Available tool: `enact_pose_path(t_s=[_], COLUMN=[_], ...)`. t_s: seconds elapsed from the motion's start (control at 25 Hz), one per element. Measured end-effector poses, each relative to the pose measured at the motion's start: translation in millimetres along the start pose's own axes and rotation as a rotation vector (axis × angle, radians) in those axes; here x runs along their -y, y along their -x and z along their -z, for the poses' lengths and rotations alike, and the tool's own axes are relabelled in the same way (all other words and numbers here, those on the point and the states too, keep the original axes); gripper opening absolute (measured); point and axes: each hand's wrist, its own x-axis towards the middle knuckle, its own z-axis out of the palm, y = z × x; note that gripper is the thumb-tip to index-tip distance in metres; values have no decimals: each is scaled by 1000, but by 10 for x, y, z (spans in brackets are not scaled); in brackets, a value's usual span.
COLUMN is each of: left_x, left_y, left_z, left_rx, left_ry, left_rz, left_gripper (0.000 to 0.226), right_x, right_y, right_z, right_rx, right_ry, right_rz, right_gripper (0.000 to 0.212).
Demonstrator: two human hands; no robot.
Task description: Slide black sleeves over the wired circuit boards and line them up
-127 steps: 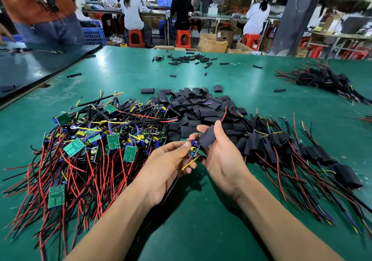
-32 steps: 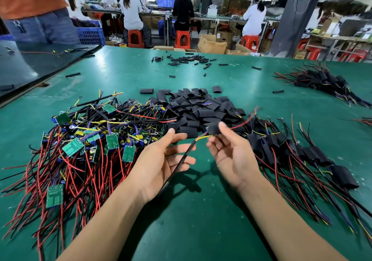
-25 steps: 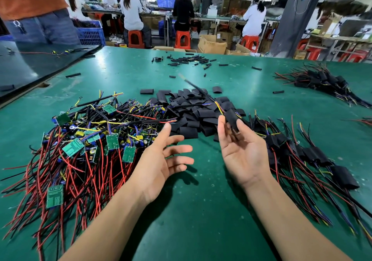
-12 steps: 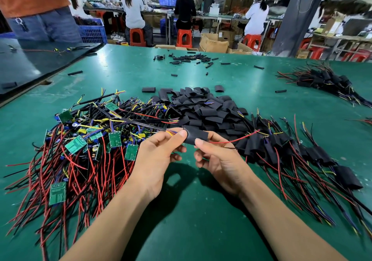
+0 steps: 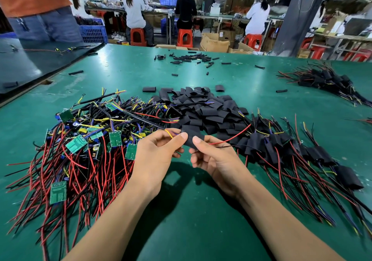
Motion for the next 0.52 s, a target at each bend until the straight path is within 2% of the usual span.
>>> enact_pose_path(t_s=[0.08,0.16,0.24,0.32,0.52], left_x=[-5,-6,-9,-17,-42], left_y=[-2,-2,6,30,67], left_z=[4,6,3,-15,-68], left_rx=[-6,0,18,50,43], left_ry=[-4,-24,-37,-24,-58], left_rz=[7,18,36,60,102], left_gripper=[9,11,15,20,21], right_x=[-7,-4,4,7,136], right_y=[9,21,34,33,-22], right_z=[-17,-37,-64,-110,-79], right_rx=[46,60,56,8,-208], right_ry=[76,119,108,45,-332], right_rz=[-33,-72,-78,-43,88], right_gripper=[34,26,18,18,47])
